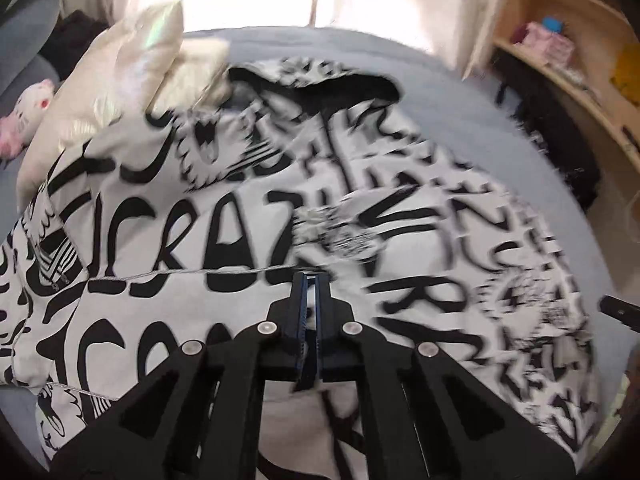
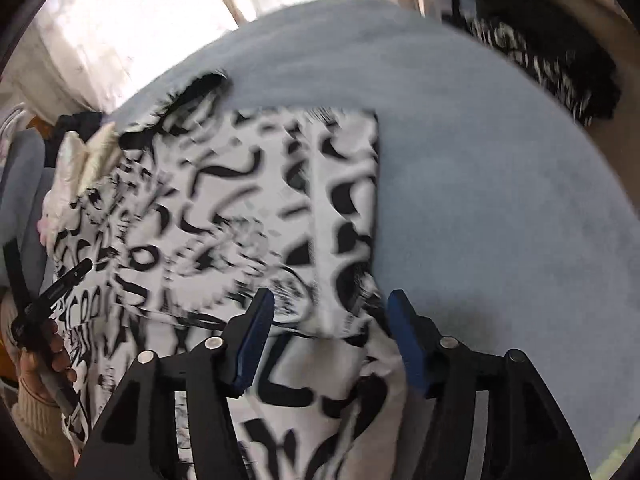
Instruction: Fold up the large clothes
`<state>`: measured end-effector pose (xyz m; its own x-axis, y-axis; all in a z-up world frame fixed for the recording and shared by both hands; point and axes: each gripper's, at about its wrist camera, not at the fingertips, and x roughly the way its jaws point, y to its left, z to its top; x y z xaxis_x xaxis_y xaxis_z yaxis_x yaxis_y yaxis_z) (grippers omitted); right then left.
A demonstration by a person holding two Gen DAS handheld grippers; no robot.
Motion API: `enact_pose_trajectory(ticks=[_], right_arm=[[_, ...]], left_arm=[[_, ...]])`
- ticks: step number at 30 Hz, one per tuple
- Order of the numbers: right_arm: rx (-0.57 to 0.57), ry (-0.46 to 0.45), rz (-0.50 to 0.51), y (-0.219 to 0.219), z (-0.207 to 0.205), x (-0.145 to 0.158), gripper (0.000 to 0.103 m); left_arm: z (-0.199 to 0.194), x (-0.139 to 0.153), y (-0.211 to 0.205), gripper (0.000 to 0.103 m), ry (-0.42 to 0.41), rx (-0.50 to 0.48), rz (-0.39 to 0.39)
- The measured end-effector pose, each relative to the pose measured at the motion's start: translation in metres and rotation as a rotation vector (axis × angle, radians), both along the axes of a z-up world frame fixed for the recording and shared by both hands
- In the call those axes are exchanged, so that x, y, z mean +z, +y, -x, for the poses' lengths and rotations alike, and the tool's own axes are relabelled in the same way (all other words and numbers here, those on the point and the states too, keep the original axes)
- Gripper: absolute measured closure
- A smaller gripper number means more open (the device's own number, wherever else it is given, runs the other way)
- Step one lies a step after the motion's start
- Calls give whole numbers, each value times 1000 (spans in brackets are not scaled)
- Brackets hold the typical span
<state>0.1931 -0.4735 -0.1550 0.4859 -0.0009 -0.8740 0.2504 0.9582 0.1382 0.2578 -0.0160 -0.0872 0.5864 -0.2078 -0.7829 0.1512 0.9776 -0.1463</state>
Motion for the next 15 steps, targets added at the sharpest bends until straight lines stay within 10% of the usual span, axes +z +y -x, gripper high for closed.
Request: enact_pose_trajectory(ticks=[5, 7, 9, 15], right_arm=[[77, -25, -92, 52, -15, 24, 43], [86, -34, -122, 85, -30, 15, 43], [110, -39, -160, 109, -47, 0, 43], [117, 29, -191, 136, -75, -69, 43]], left_arm=[[0, 5, -28, 103, 91, -19, 74], [-2, 0, -46, 91, 93, -11, 73], [-4, -9, -59, 54, 101, -7, 81], [-18, -56, -87, 53, 142, 5, 25]])
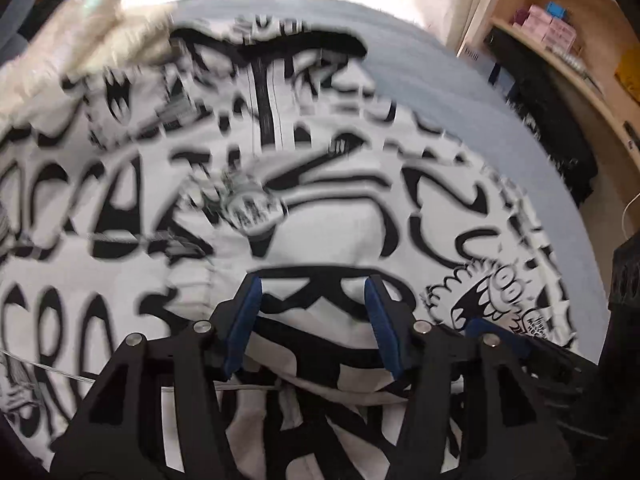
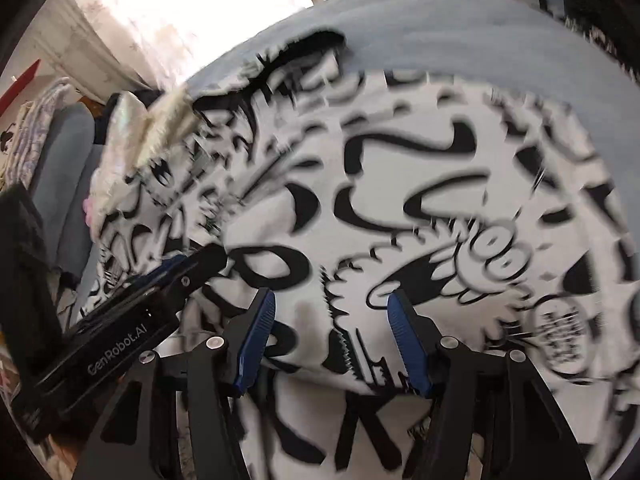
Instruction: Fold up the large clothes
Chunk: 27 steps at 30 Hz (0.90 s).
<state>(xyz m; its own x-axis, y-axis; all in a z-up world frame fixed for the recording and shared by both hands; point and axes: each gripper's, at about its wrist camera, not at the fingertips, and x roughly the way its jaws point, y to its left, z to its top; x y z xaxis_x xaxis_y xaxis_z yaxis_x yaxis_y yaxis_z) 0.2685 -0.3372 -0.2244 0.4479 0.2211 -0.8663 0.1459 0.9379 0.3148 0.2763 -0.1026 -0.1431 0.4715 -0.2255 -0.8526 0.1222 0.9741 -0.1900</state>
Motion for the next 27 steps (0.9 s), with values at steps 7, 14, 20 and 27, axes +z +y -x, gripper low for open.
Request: enact_pose_trajectory(ticks=[7, 14, 20, 27], right_arm=[[-137, -35, 226, -69, 34, 4, 49], [-159, 6, 118, -93, 41, 22, 74], [-137, -36, 58, -71, -3, 45, 44], [-90, -79, 15, -32, -88, 46, 44]], left_arm=[[3, -21, 0, 53, -21, -45, -40], [0, -10, 7, 53, 0, -52, -18], [-17, 23, 13, 53, -58, -26, -21], [-64, 13, 15, 53, -26, 33, -34]])
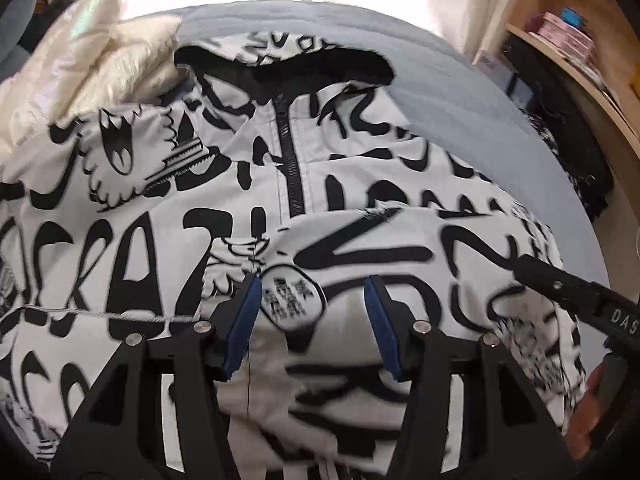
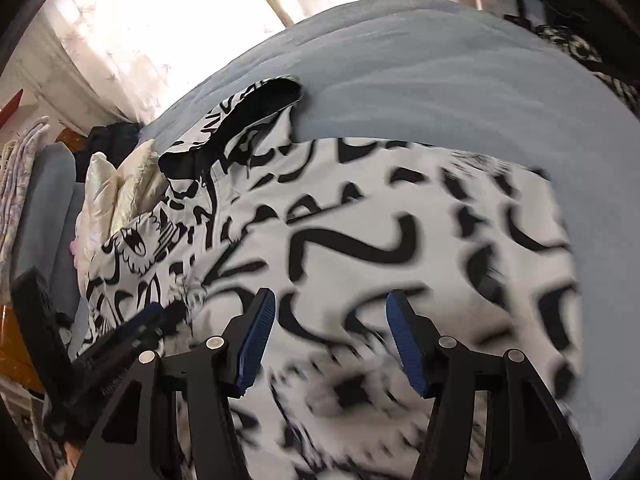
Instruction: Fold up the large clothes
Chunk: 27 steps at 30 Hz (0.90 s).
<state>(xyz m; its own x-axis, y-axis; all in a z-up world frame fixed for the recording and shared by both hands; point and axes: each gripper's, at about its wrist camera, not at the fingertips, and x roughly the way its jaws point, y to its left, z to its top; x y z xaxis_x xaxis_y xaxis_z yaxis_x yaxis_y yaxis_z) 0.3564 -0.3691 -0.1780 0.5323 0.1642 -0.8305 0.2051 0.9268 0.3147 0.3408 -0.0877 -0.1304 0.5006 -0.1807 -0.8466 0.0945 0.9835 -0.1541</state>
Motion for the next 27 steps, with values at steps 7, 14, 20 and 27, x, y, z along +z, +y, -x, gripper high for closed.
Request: enact_pose_trajectory(ticks=[7, 14, 20, 27], right_arm=[[-71, 62, 81, -32, -31, -40, 44], [-127, 24, 45, -89, -10, -33, 48], [-186, 45, 95, -101, 6, -20, 46], [-147, -17, 128, -81, 48, 10, 46]], left_arm=[[-26, -34, 10, 53, 22, 24, -29], [-28, -32, 13, 53, 15, 13, -12], [-17, -17, 22, 53, -6, 41, -3], [11, 22, 32, 53, -57, 45, -22]])
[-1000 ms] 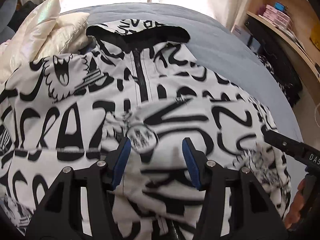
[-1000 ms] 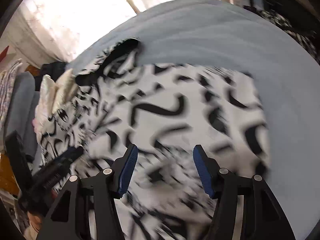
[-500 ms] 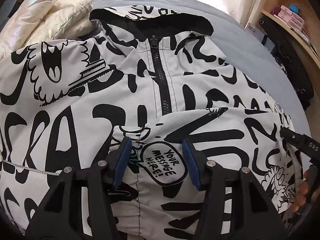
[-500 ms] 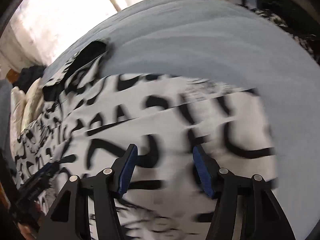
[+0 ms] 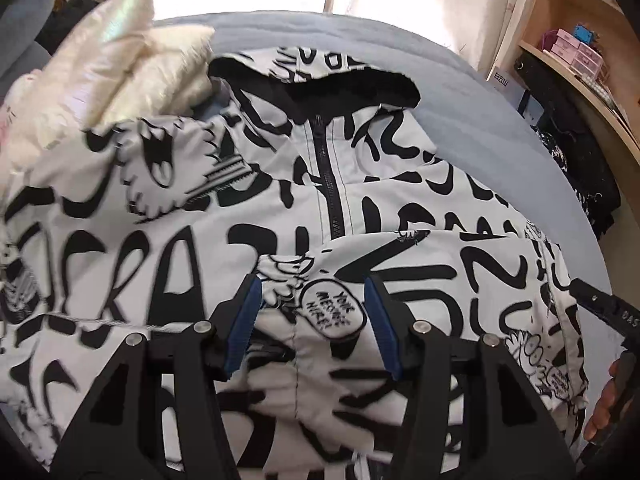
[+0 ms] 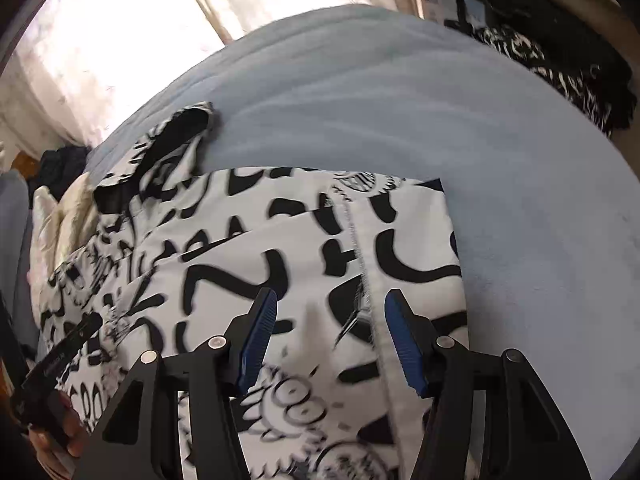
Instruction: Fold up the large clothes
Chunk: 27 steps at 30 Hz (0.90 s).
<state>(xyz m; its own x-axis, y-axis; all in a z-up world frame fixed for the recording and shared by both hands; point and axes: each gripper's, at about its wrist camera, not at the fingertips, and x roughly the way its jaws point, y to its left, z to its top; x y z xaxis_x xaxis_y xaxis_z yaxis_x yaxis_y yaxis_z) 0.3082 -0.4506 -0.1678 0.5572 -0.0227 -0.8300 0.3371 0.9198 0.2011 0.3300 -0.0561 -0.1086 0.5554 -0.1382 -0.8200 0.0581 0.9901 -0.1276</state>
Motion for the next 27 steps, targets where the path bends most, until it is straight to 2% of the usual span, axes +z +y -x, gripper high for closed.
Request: enact_pose_trajectory(ticks=[7, 13, 16, 21, 24, 27], right_arm=[[49, -49, 17, 38, 53, 48, 45], [78, -84, 63, 67, 107, 87, 36], [77, -88, 77, 79, 129, 98, 31], [85, -71, 98, 95, 167, 110, 26], [101, -73, 110, 106, 188, 115, 22], [115, -79, 108, 121, 207, 118, 22]], left_arm=[[48, 42, 10, 53, -46, -29, -39], [97, 77, 25, 53, -73, -34, -51], [118, 89, 30, 52, -73, -44, -52], [150, 101, 39, 43, -59, -68, -20], [172, 105, 51, 42, -47, -73, 13], [193, 109, 69, 42, -49, -49, 13]])
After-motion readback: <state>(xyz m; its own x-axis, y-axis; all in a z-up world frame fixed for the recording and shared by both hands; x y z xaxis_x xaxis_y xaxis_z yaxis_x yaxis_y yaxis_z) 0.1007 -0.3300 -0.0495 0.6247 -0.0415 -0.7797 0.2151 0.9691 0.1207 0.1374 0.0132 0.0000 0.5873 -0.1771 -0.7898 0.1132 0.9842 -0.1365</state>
